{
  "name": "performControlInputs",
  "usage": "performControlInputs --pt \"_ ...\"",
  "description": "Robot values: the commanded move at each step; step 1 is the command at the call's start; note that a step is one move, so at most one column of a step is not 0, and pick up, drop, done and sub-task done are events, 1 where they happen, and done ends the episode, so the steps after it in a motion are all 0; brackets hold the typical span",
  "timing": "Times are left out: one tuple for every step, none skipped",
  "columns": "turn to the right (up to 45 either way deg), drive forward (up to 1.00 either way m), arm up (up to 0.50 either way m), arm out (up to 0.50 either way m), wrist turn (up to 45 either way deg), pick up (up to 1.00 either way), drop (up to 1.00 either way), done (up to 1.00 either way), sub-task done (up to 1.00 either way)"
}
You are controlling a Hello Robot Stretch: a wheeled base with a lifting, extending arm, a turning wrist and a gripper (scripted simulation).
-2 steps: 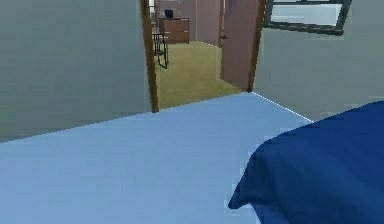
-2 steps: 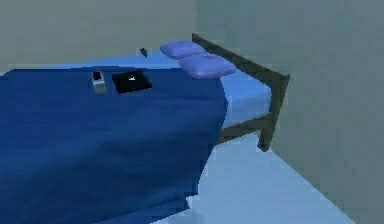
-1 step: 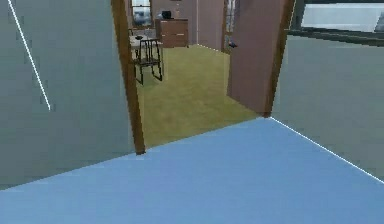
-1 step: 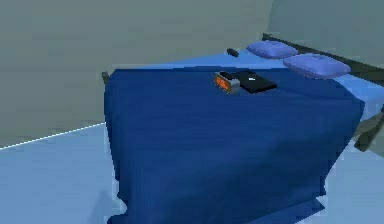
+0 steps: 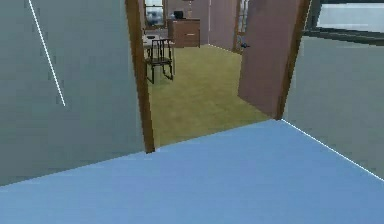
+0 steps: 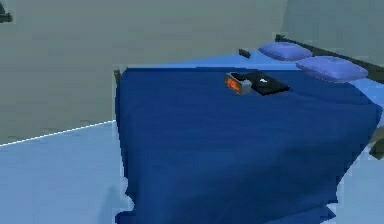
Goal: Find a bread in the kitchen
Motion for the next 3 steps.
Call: performControlInputs --pt "0.0 1.0 0.0 0.0 0.0 0.0 0.0 0.0 0.0" --pt "-6.0 0.0 0.0 0.0 0.0 0.0 0.0 0.0 0.0" --pt "0.0 0.45 0.0 0.0 0.0 0.0 0.0 0.0 0.0"
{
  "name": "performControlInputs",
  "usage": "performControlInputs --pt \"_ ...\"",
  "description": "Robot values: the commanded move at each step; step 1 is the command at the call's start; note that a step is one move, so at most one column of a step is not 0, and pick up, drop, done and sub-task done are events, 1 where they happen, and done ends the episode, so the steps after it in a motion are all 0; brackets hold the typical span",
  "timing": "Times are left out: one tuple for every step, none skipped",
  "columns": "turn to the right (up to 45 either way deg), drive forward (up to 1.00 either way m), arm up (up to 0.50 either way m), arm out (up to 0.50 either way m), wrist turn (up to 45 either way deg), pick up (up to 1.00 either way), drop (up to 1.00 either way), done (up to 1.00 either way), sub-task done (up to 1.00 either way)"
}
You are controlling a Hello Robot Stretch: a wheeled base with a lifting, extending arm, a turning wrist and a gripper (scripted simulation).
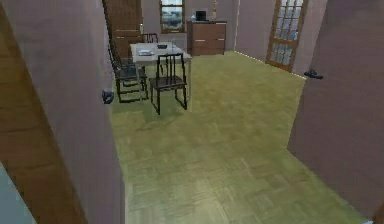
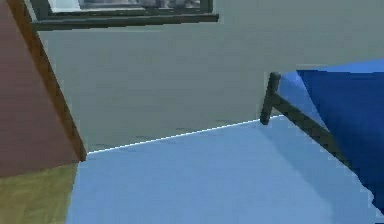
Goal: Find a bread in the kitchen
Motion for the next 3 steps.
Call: performControlInputs --pt "6.0 0.0 0.0 0.0 0.0 0.0 0.0 0.0 0.0" --pt "0.0 0.35 0.0 0.0 0.0 0.0 0.0 0.0 0.0" --pt "6.0 0.0 0.0 0.0 0.0 0.0 0.0 0.0 0.0"
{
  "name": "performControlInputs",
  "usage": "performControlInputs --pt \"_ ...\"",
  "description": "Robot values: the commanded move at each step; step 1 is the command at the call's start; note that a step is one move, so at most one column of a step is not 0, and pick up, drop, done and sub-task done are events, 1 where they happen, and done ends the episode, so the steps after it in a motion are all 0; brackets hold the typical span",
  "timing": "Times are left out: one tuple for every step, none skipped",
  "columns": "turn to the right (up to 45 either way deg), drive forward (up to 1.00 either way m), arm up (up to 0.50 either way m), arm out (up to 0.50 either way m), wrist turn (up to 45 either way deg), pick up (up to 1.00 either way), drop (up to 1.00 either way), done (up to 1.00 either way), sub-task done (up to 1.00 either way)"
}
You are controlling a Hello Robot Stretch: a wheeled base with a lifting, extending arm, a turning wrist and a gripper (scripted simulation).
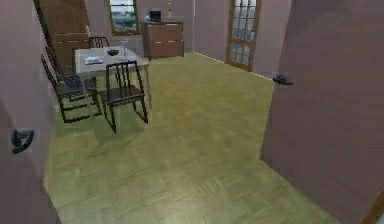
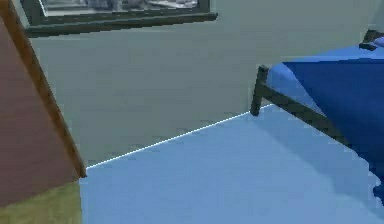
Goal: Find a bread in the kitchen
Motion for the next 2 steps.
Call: performControlInputs --pt "0.0 1.0 0.0 0.0 0.0 0.0 0.0 0.0 0.0" --pt "0.0 1.0 0.0 0.0 0.0 0.0 0.0 0.0 0.0"
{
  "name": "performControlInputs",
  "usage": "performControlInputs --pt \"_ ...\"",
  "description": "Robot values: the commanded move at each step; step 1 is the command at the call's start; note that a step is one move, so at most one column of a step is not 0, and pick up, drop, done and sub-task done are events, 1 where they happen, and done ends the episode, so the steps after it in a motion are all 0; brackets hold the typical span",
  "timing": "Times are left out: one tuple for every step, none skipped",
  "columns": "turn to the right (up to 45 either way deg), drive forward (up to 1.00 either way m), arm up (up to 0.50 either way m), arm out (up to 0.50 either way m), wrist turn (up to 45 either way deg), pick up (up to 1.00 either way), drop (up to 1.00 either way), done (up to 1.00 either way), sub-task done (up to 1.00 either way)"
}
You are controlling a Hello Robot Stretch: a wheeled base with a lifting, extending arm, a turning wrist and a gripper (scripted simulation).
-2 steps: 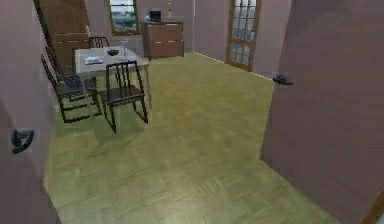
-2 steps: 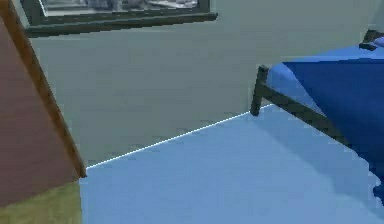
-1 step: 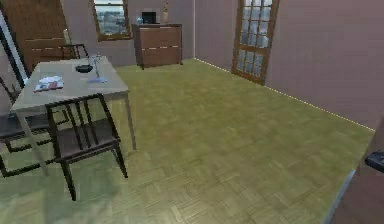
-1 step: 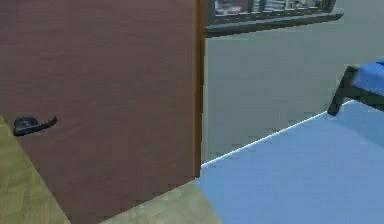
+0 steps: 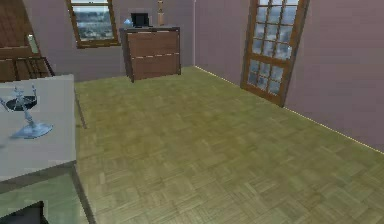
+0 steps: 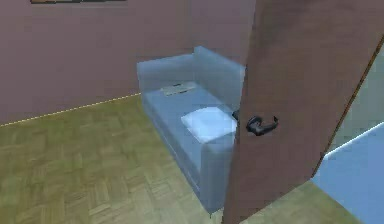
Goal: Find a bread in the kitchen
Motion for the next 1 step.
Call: performControlInputs --pt "0.0 0.85 0.0 0.0 0.0 0.0 0.0 0.0 0.0"
